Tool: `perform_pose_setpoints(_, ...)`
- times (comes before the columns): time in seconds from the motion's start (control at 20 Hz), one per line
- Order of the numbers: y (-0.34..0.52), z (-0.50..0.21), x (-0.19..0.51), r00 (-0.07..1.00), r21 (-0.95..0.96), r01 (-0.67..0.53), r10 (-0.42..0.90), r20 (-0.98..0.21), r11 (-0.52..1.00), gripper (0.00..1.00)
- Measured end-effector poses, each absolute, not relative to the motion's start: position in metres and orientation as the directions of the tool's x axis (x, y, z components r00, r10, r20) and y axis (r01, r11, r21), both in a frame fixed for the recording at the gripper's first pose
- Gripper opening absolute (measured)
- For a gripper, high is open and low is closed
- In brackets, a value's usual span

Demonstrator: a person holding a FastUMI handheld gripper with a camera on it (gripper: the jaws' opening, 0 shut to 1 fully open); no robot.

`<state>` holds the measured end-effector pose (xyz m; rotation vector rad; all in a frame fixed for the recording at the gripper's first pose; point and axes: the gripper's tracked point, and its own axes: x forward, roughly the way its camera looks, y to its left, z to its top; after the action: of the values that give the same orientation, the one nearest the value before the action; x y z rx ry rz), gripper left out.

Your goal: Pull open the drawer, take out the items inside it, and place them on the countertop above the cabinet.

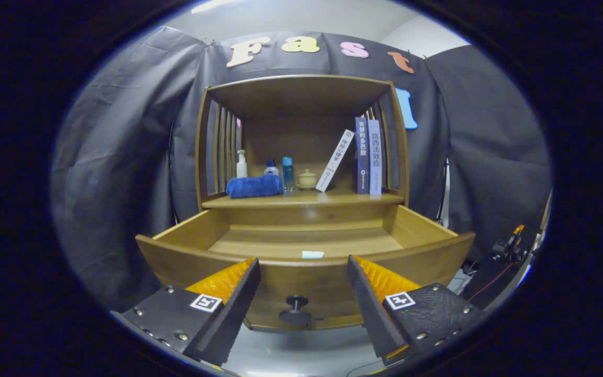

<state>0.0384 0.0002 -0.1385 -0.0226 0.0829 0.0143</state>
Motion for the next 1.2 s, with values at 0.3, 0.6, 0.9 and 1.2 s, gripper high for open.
perform_pose_setpoints(0.3,-0.011,-0.098,0.082,0.992,-0.019,0.005,-0.008,-0.123,1.000,0.97)
perform_pose_setpoints(0.6,-0.006,-0.136,0.143,0.924,-0.020,-0.037,0.027,-0.382,0.999,0.98)
perform_pose_setpoints(0.9,-0.017,-0.200,0.188,0.715,-0.070,-0.026,-0.030,-0.699,0.997,1.00)
perform_pose_setpoints(1.2,-0.016,-0.252,0.198,0.497,-0.080,-0.001,-0.069,-0.865,0.997,0.89)
